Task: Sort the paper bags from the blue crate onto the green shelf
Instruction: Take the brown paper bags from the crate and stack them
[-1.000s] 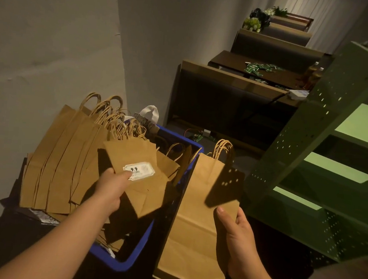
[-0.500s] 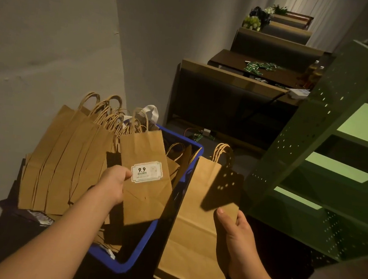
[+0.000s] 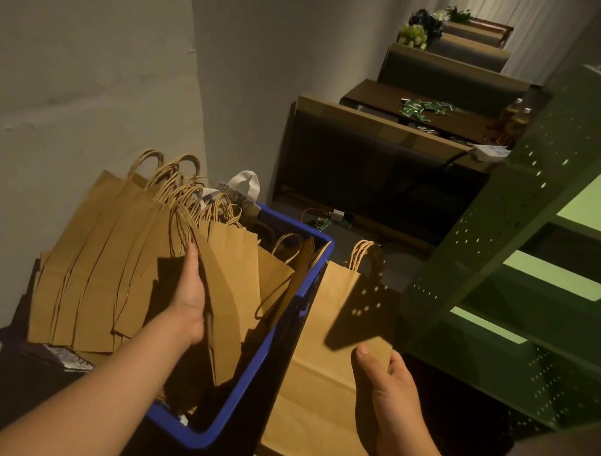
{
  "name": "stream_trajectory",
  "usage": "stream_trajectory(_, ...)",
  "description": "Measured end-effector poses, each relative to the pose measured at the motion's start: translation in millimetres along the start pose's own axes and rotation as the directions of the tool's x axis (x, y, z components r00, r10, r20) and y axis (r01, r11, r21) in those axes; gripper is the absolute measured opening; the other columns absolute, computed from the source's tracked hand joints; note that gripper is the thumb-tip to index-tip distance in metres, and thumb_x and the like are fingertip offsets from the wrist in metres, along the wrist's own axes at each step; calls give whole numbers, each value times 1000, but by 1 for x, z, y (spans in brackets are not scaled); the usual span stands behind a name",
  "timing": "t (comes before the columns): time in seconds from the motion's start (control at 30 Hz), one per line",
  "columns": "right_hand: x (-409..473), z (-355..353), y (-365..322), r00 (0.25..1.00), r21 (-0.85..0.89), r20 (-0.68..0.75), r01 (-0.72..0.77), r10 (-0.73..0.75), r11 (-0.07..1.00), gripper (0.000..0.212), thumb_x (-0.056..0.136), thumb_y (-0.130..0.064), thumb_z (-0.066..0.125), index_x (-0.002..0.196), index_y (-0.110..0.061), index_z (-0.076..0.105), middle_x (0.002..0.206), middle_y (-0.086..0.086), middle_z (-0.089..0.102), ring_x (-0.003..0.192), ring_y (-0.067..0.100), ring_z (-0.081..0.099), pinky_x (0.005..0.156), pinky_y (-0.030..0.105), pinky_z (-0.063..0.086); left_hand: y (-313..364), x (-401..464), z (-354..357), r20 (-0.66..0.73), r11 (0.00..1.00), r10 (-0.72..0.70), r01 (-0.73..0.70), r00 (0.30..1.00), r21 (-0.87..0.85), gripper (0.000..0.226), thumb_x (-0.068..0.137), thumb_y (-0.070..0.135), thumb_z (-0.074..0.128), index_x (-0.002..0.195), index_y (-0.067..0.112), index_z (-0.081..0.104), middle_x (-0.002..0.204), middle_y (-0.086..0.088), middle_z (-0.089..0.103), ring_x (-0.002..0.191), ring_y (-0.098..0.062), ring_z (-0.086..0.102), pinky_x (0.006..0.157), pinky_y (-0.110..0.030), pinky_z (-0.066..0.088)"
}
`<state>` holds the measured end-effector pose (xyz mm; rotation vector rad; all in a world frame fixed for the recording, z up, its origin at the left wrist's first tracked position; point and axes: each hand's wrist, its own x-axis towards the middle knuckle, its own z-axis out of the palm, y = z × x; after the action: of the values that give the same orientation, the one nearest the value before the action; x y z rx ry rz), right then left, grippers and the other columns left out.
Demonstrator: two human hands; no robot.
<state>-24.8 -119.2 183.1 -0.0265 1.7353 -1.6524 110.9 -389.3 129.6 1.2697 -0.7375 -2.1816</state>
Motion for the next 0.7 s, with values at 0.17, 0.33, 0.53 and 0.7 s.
stream_trajectory(0.17,-1,0,-1,1000,3,2,-8,8,1000,25,94,-25,69,117,-19,63,106,10,72,94,29,68,68,34,45,3,-24,-7,123,964,85,-113,989,240,98,65,90,65,139,26,59,134,-9,68,130,-38,58,112,-60,39)
stream_trajectory(0.33,-1,1,-2,1000,-8,5,-6,6,1000,24,94,-25,69,116,-19,62,103,10,72,92,28,68,67,33,45,-7,-21,-7,-19,470,363,-165,932,867,55,96,37,67,146,24,50,144,-1,55,121,-24,57,103,-46,50)
stream_trajectory(0.53,-1,3,-1,1000,-23,-1,-11,11,1000,23,93,-27,70,113,-19,63,103,11,72,93,31,67,70,36,45,-22,-12,4,0,248,354,-93,935,964,75,98,44,56,163,23,25,165,-7,27,151,-30,26,121,-52,32)
stream_trajectory(0.7,0,1,1,1000,-14,-8,-21,21,1000,27,92,-27,71,116,-17,63,105,11,72,93,30,67,68,35,45,-28,-12,9,-23,167,374,-43,927,985,81,97,51,51,165,23,16,170,-7,17,155,-33,12,122,-54,27)
